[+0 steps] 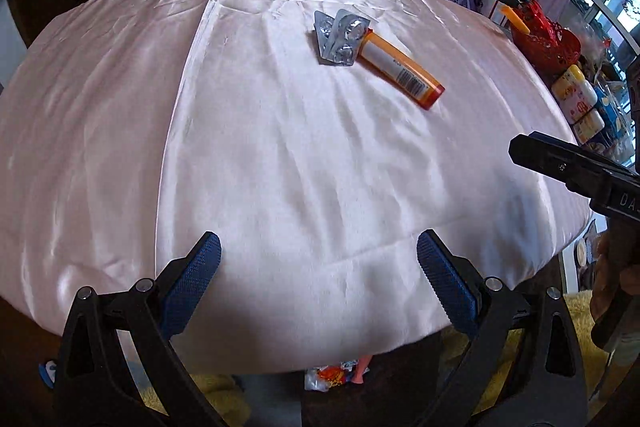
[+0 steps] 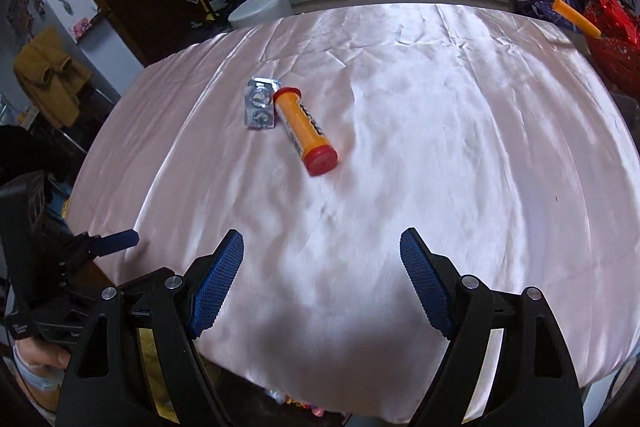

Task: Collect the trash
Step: 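Raise both open tools back over the table toward the blister pack and tube, then grasp the silver blister pack with the left tool while the right tool grasps the orange M&M's tube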

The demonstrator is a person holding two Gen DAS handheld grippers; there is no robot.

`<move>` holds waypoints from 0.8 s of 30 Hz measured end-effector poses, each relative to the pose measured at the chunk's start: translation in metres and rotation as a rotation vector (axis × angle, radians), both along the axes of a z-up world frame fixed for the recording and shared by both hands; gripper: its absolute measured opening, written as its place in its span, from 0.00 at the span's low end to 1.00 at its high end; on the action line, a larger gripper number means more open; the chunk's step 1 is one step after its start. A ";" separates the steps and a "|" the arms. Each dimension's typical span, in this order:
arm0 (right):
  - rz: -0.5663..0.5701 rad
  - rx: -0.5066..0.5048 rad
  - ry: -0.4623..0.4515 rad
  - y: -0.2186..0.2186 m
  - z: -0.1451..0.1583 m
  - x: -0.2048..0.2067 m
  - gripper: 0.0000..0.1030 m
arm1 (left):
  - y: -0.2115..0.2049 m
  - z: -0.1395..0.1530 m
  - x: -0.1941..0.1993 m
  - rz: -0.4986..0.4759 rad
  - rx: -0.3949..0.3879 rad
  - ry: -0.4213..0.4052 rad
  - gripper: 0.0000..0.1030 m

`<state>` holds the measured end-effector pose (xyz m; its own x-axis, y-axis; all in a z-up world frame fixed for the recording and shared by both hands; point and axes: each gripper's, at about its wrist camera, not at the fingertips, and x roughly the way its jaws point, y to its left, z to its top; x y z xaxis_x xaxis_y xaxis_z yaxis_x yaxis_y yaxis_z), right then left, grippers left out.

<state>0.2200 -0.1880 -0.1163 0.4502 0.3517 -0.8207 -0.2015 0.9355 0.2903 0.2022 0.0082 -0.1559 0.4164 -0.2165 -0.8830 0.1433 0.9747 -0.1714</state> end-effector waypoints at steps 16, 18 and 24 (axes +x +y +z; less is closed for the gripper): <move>0.069 -0.009 0.075 0.047 -0.031 0.097 0.49 | 0.005 -0.006 0.087 -0.002 0.057 0.012 0.91; 0.077 -0.022 0.080 0.052 -0.036 0.102 0.49 | 0.004 -0.008 0.094 -0.008 0.061 0.015 0.91; 0.079 -0.042 0.052 0.056 -0.037 0.107 0.47 | 0.000 -0.011 0.111 -0.017 0.063 0.012 0.91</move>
<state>0.3266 -0.1322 -0.1537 0.3794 0.3489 -0.8569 -0.2605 0.9290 0.2629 0.3132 0.0077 -0.1671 0.4024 -0.1675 -0.9000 0.1581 0.9811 -0.1119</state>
